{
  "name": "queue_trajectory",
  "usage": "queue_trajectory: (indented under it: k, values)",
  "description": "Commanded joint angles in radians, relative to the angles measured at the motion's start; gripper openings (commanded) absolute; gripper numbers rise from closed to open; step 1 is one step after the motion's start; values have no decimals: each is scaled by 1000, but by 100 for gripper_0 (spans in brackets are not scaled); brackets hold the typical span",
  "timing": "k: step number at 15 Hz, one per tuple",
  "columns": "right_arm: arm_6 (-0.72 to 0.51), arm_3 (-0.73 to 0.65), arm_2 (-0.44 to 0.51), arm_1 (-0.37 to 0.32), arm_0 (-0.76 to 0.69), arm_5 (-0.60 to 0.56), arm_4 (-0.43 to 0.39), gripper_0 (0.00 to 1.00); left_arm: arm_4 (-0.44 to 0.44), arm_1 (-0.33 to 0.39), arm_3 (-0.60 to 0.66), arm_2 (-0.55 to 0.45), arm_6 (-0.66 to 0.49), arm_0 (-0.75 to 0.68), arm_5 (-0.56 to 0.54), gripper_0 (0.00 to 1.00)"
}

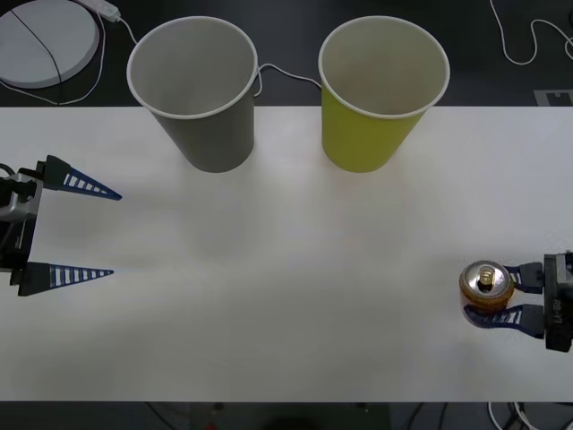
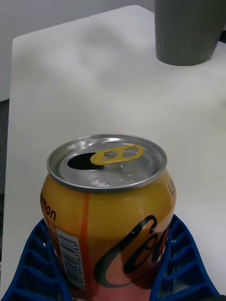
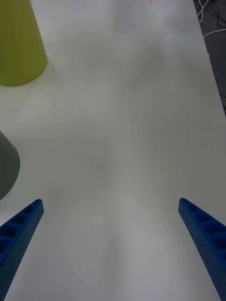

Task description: Put the can into the green bin and the plastic bottle into the gray bin

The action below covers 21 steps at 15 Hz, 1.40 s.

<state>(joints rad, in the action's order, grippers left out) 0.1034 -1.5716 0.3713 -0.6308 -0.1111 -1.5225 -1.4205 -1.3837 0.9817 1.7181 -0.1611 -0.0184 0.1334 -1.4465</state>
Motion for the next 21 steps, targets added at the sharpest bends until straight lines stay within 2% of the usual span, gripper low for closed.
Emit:
queue_trajectory:
  k: [1,4,8,11,17,21]
  values:
    - [-180,-142,35,-4,-7,-7,-60,0,0,0,0,0,0,0,0,100]
    - [-387,-266,51,-43,-7,-10,-80,0,0,0,0,0,0,0,0,100]
    - [-628,-366,71,-144,7,-10,-80,0,0,0,0,0,0,0,0,100]
    - [-774,-373,71,-224,50,-11,-80,0,0,0,0,0,0,0,0,100]
    - [-1180,-373,83,-379,192,-48,-103,0,0,0,0,0,0,0,0,100]
    - [-1369,-375,-6,-478,338,-48,-132,0,0,0,0,0,0,0,0,100]
